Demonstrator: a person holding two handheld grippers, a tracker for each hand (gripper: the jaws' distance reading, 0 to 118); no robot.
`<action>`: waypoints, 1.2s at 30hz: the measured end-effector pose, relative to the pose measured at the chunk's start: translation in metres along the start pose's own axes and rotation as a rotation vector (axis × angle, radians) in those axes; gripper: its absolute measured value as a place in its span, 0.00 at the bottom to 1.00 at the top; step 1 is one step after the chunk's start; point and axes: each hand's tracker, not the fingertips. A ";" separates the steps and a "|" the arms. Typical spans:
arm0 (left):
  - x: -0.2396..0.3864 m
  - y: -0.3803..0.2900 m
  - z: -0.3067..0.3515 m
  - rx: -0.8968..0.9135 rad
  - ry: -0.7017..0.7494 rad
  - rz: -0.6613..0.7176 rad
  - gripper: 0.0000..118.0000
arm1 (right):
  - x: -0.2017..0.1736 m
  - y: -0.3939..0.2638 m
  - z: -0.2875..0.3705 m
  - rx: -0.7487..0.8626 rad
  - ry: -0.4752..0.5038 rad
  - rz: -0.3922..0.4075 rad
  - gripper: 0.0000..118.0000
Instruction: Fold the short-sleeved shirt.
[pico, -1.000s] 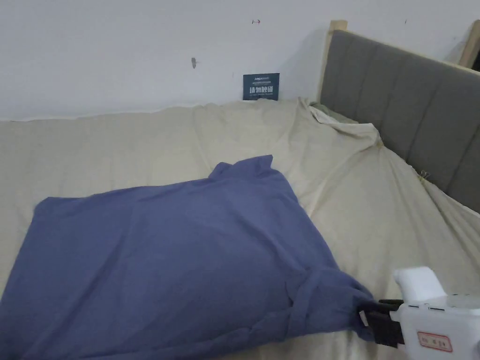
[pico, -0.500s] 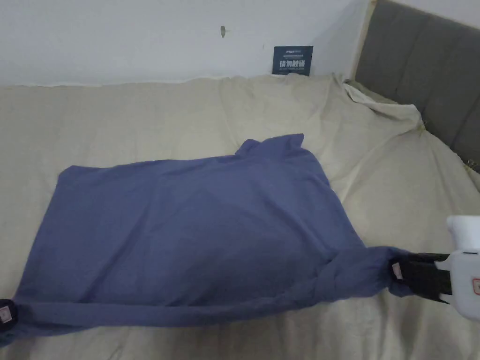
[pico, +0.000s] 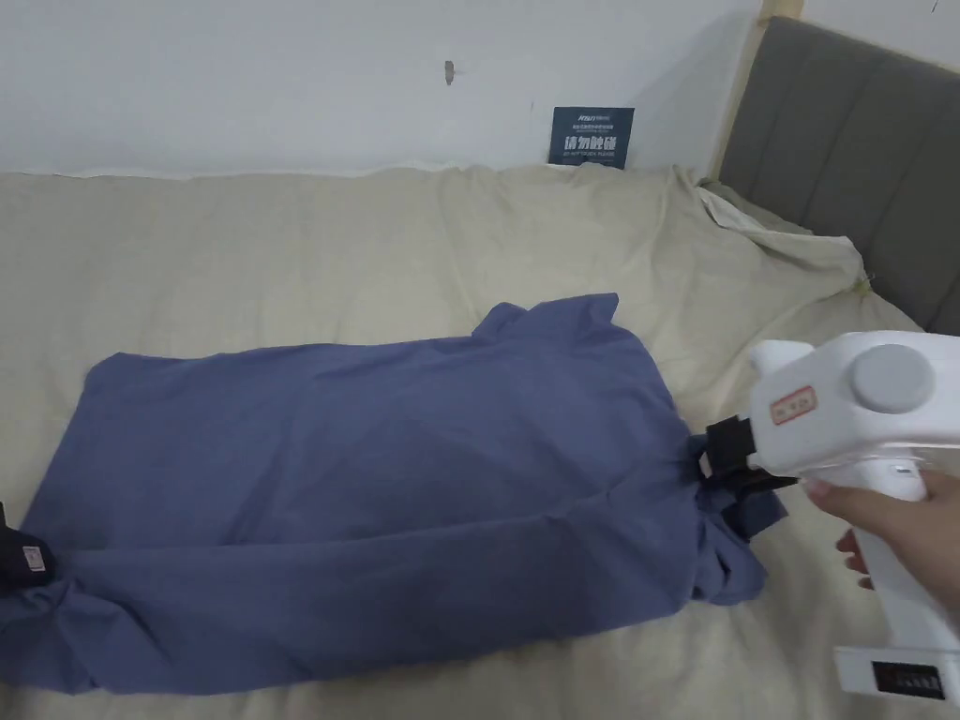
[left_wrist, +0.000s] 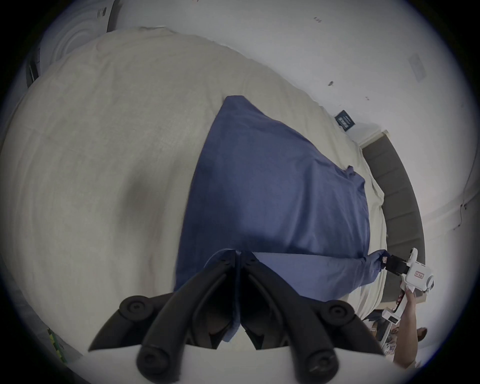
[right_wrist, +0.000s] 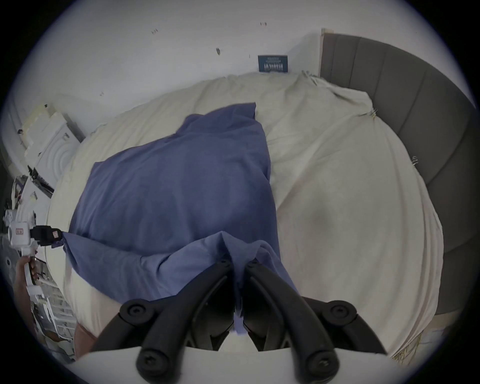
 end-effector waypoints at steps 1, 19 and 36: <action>0.000 0.005 -0.006 -0.005 0.015 0.004 0.03 | -0.002 0.005 -0.009 -0.025 -0.013 -0.010 0.04; -0.017 -0.022 0.046 0.305 0.044 -0.187 0.95 | 0.015 -0.040 0.028 0.274 0.111 -0.161 0.96; -0.008 -0.176 0.156 0.543 0.074 -0.297 0.00 | -0.053 -0.181 0.156 0.558 0.275 -0.171 0.00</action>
